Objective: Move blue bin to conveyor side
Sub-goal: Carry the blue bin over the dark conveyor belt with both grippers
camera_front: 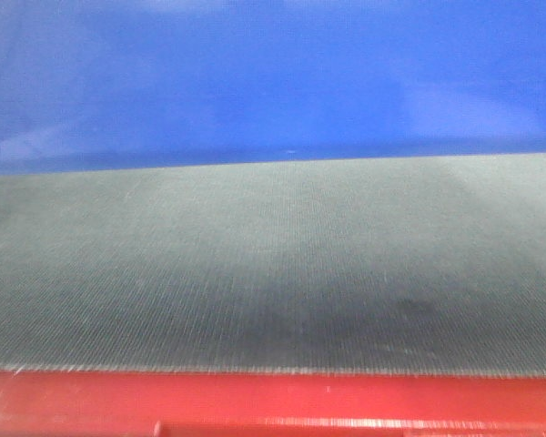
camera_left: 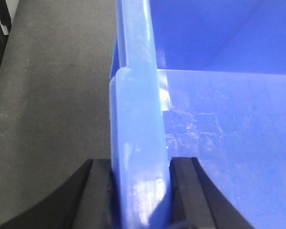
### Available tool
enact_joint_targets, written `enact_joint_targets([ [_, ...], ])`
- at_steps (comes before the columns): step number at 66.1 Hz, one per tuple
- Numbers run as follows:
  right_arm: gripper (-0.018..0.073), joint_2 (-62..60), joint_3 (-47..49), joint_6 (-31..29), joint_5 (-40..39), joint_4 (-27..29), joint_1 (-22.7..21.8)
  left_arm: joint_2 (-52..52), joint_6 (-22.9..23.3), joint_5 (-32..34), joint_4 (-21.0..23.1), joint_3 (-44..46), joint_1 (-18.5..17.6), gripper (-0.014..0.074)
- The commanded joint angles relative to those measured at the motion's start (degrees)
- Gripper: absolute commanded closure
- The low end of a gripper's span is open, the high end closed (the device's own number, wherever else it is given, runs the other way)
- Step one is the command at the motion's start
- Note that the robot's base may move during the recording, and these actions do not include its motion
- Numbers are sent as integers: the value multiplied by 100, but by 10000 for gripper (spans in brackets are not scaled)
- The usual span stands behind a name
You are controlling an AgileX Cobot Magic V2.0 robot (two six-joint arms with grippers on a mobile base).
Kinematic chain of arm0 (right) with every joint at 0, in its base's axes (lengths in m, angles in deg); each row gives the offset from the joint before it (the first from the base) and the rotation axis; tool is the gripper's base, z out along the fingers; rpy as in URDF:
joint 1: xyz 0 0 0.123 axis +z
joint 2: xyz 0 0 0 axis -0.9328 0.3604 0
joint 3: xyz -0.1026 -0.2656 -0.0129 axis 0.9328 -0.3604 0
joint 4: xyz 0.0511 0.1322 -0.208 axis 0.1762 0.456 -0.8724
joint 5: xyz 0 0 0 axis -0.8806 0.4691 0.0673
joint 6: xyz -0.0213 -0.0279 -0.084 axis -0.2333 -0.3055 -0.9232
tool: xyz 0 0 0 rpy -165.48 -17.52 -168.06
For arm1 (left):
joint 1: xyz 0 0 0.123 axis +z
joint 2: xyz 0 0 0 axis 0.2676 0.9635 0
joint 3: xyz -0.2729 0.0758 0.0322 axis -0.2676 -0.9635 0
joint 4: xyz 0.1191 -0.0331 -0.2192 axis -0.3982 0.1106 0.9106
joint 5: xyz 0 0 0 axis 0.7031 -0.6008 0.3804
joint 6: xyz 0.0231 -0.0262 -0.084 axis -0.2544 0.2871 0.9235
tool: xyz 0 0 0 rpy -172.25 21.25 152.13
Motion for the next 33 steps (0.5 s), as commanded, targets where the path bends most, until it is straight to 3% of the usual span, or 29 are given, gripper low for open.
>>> enact_joint_targets([
  [1, 648, -120, 94, -54, -563, -316, -43, -116, -72, 501, -178, 82, -14, 614],
  [33, 648, -120, 94, -54, -563, -316, -43, -116, -72, 501, -178, 82, -14, 614],
])
